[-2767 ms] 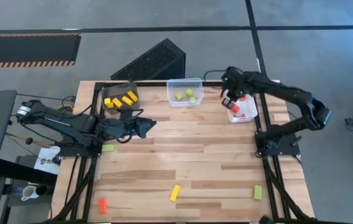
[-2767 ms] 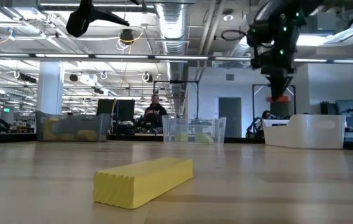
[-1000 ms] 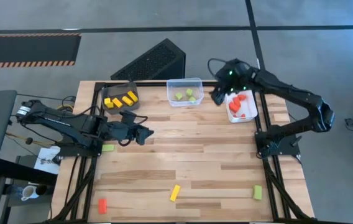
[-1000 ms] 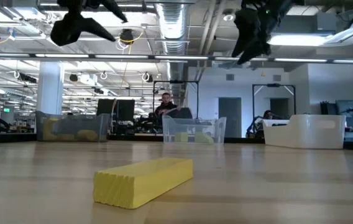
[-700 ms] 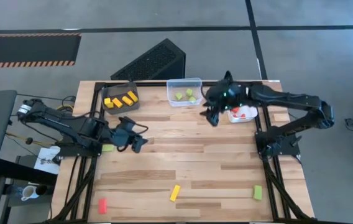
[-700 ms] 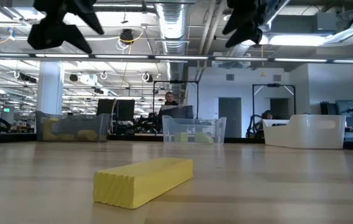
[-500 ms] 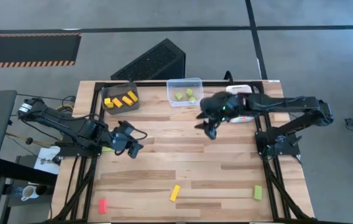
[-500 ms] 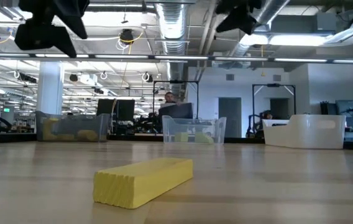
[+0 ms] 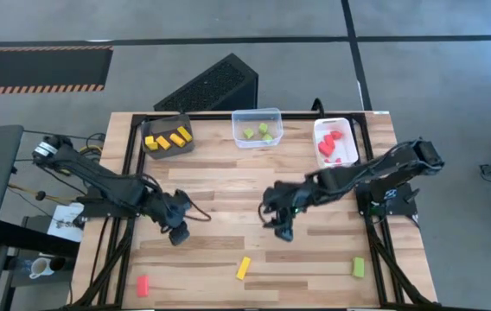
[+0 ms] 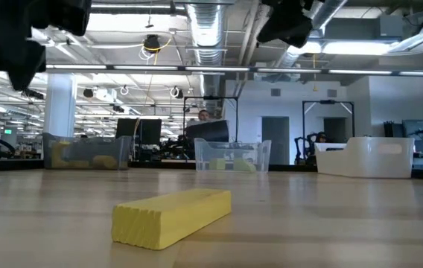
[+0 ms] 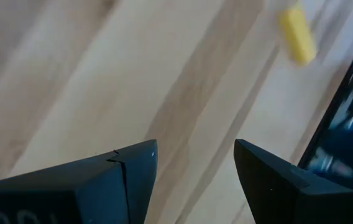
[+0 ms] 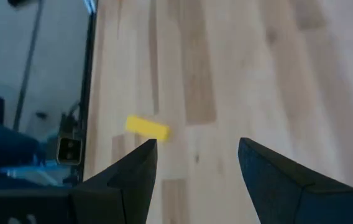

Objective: Sort & place blocks by color
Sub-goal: Put the yellow block into the black bin

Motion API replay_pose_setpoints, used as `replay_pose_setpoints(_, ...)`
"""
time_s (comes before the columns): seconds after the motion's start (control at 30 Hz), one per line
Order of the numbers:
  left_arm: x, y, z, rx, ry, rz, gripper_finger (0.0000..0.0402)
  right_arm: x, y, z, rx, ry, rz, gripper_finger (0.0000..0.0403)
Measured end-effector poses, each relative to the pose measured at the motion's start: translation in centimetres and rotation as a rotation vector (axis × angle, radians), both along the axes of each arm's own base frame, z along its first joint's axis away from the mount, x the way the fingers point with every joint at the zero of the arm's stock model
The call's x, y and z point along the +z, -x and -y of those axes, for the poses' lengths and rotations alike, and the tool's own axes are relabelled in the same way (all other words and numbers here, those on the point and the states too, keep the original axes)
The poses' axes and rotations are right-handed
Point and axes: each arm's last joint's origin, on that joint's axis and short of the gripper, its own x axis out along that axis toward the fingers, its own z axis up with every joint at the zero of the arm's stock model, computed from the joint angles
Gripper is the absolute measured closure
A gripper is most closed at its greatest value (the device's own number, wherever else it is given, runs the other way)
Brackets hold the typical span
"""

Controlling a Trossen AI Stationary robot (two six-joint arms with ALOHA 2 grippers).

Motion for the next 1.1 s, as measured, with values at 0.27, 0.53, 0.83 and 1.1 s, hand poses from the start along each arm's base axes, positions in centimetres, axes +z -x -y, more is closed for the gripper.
replay_pose_setpoints(0.27,-3.5,-1.4,2.0,-0.164,0.008,-0.176,0.0208,-1.5,-0.2,-3.7,0.047,-0.04,-0.026,0.0159)
replay_pose_setpoints(0.53,-6.1,0.3,6.3,-0.156,0.252,-0.549,0.0195,-2.8,0.1,-5.6,0.061,-0.031,-0.073,0.0159)
replay_pose_setpoints(0.83,-6.5,2.2,10.6,0.009,0.351,-0.679,0.0122,-3.5,-0.1,-6.6,0.071,-0.035,-0.084,0.0159)
replay_pose_setpoints(1.1,-8.6,3.5,12.7,0.384,0.248,-0.733,0.0074,-3.2,-0.2,-6.6,0.073,-0.04,-0.057,0.0159)
